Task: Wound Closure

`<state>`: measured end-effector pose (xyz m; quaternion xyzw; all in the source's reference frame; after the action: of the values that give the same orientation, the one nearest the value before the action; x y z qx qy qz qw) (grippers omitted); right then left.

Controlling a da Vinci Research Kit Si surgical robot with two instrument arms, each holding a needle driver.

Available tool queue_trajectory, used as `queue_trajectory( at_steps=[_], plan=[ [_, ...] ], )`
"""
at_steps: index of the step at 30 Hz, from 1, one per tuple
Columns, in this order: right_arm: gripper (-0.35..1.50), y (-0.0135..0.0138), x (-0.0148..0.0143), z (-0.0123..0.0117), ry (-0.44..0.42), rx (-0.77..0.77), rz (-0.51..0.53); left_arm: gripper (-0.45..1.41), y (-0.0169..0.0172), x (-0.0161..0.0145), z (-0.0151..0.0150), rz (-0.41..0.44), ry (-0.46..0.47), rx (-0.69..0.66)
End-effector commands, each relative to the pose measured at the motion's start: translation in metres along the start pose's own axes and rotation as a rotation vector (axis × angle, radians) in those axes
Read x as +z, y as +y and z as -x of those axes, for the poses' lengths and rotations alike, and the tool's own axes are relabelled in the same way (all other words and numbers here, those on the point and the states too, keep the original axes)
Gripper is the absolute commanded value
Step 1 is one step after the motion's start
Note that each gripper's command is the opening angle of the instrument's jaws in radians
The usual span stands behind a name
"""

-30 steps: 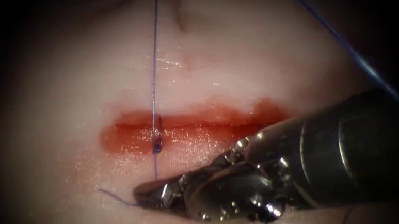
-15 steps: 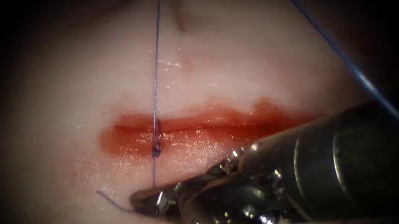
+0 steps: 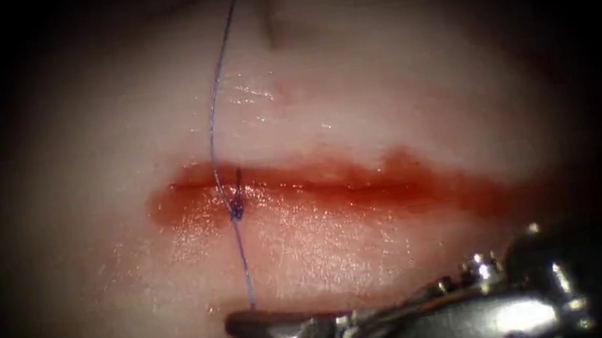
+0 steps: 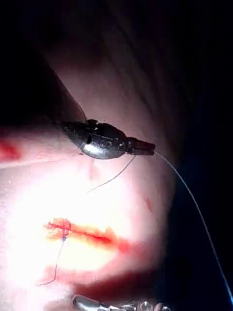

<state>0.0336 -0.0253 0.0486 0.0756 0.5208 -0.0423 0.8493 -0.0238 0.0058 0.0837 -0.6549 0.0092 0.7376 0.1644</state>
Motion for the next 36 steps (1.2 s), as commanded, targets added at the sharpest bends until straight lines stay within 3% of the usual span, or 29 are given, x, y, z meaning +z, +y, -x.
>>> queue_trajectory(
  at_steps=[1, 7, 9, 12, 18, 23, 29, 36],
  plan=[
    [1.16, 0.0004, -0.0003, 0.0007, 0.014, 0.054, 0.016, -0.45, 0.0008, 0.0002, -0.0002, 0.007, 0.008, -0.001],
    [1.03, 0.0042, -0.0003, 0.0027, 0.126, 0.384, 0.147, -0.45, 0.0031, -0.0013, -0.0074, 0.011, 0.053, 0.028],
    [1.04, 0.0050, 0.0007, 0.0044, 0.111, 0.419, 0.191, -0.45, 0.0028, -0.0004, -0.0110, 0.010, 0.079, 0.045],
    [1.04, 0.0052, 0.0014, 0.0055, 0.103, 0.420, 0.214, -0.45, 0.0019, 0.0009, -0.0122, 0.010, 0.088, 0.054],
    [1.08, 0.0055, 0.0021, 0.0068, 0.076, 0.437, 0.241, -0.45, 0.0004, 0.0027, -0.0121, 0.004, 0.094, 0.060],
    [1.18, 0.0059, 0.0020, 0.0070, 0.076, 0.452, 0.244, -0.45, 0.0021, 0.0018, -0.0108, 0.017, 0.098, 0.080],
    [1.21, 0.0060, -0.0004, 0.0076, 0.092, 0.476, 0.209, -0.45, 0.0049, -0.0009, -0.0096, 0.028, 0.092, 0.090],
    [1.21, 0.0081, -0.0039, 0.0101, 0.091, 0.485, 0.212, -0.45, 0.0076, -0.0021, -0.0095, 0.033, 0.089, 0.084]
  ],
)
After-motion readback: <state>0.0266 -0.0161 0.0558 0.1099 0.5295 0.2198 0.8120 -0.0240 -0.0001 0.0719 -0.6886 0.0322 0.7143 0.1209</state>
